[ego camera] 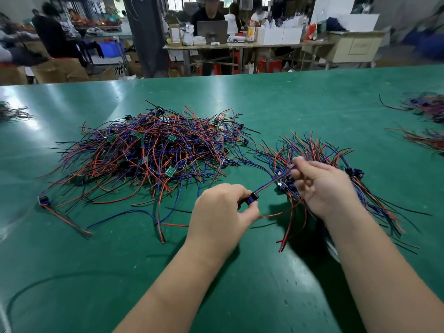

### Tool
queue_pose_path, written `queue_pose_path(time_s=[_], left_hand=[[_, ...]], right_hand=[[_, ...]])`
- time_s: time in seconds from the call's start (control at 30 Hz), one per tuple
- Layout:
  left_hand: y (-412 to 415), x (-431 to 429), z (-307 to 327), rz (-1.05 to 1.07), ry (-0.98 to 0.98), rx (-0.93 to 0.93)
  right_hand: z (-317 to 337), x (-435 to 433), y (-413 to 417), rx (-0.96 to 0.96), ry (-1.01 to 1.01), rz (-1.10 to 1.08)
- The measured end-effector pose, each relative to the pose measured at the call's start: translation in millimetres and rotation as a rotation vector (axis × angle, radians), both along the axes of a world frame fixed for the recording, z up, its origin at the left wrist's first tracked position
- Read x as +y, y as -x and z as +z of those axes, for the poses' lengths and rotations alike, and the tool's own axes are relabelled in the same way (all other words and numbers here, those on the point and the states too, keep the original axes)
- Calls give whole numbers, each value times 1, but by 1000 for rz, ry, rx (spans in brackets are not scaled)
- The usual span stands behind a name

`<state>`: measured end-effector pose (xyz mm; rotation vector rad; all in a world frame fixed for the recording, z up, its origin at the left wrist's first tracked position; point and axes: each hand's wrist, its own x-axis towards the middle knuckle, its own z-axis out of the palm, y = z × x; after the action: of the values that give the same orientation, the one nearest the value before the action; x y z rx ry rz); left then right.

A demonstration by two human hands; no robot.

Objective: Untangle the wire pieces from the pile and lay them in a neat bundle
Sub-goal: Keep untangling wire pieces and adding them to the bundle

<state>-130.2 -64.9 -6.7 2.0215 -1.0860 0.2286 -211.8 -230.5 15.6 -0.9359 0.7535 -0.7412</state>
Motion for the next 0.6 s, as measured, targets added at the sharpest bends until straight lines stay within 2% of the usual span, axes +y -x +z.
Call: queue_pose_path(time_s=[0.13, 0.27, 0.33, 0.4, 0.47, 0.53, 0.6], left_hand=[[6, -1, 1, -57, -15, -1], [-1, 2, 1, -13, -17, -47], [-6, 3, 1, 24, -47, -109], [-9, 4, 2, 96, -108, -207], [-10, 5, 3, 158, -138, -255], [-11, 6, 5, 186, -141, -271], [-14, 7, 7, 187, -132, -272]], right_hand=[[-6, -12, 1, -146, -22, -178], [-8, -15, -2, -227, 17, -342], [-6, -16, -2, -183, 94, -382], [-5, -12, -1, -57, 300, -374], [-2, -3, -1, 82, 578, -318], [0, 6, 0, 220, 779, -148], [2, 15, 0, 279, 788, 171]])
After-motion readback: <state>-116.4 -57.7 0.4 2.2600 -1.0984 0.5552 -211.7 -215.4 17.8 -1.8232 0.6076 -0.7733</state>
